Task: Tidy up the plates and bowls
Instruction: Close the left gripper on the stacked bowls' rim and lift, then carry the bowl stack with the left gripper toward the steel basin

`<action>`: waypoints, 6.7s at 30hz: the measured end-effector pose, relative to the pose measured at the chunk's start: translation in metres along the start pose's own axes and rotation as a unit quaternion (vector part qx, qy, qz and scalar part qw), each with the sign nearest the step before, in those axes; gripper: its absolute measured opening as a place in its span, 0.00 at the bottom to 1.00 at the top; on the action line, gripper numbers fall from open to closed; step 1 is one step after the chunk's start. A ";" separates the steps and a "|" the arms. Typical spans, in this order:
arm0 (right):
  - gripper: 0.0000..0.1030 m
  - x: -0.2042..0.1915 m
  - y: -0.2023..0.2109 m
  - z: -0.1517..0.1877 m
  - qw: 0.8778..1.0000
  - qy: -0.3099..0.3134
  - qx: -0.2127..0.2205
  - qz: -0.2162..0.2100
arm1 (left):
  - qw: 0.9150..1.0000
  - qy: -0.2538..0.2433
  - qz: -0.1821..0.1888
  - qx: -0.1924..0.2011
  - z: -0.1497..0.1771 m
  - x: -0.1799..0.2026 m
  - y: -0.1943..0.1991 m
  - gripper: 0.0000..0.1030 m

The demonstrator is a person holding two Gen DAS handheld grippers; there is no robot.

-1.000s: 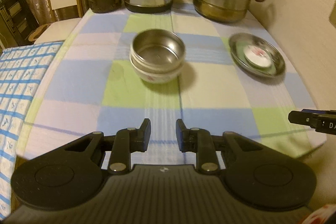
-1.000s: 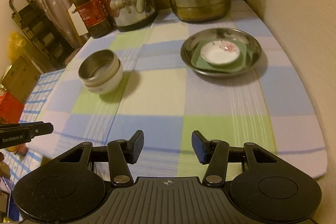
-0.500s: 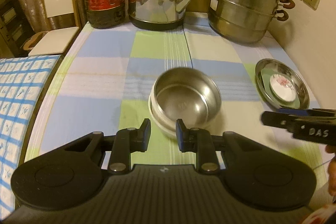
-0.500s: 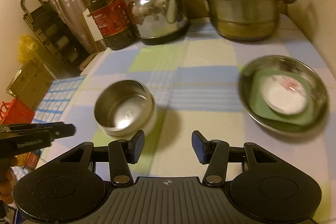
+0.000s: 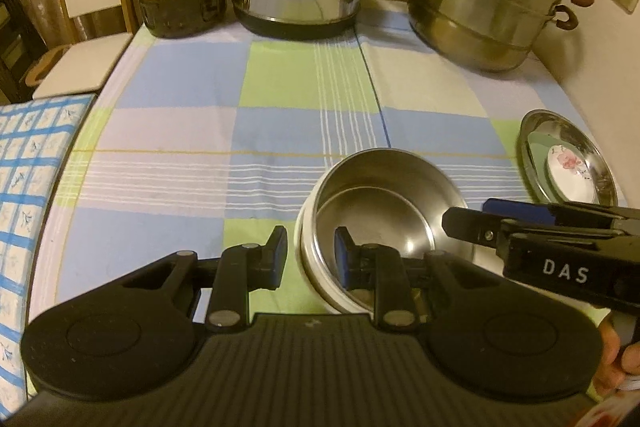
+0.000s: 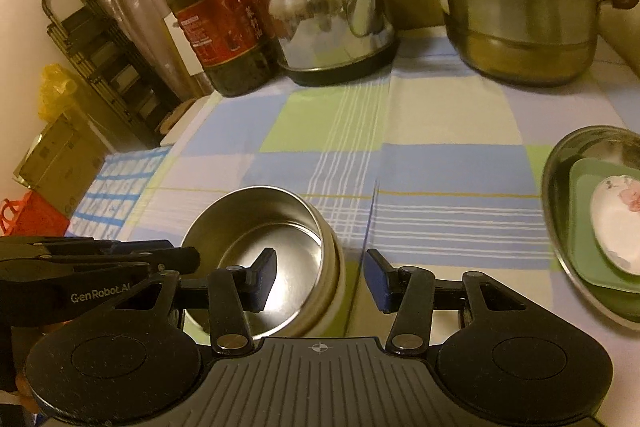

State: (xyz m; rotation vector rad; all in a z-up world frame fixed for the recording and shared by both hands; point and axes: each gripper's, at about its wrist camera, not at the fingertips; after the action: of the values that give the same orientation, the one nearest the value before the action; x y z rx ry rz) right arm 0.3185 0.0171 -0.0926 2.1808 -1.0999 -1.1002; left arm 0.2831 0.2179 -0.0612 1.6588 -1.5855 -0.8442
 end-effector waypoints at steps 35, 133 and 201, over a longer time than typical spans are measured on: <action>0.24 -0.002 -0.026 -0.031 0.994 -0.029 -0.092 0.050 | 0.999 -0.023 0.010 -0.046 -0.017 -0.007 -0.030 0.23; 0.17 0.137 0.137 0.038 0.932 -0.286 -0.048 0.219 | 0.947 -0.215 0.220 -0.095 -0.016 0.200 -0.047 0.23; 0.17 0.182 0.170 0.050 0.951 -0.238 -0.035 0.194 | 0.964 -0.191 0.172 -0.071 0.007 0.257 -0.026 0.22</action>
State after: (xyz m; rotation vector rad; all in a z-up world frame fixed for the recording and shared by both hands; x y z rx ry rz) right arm 0.2669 -0.2316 -0.0875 1.5783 -1.5807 -1.4824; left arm 0.3042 -0.0388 -0.0860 1.1165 -1.9491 -1.1058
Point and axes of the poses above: each gripper's, at about its wrist camera, not at the fingertips, and y roughly against the way its jaws point, x to its right, z to its underside, and after that the axes turned 7 degrees about -y, right-handed
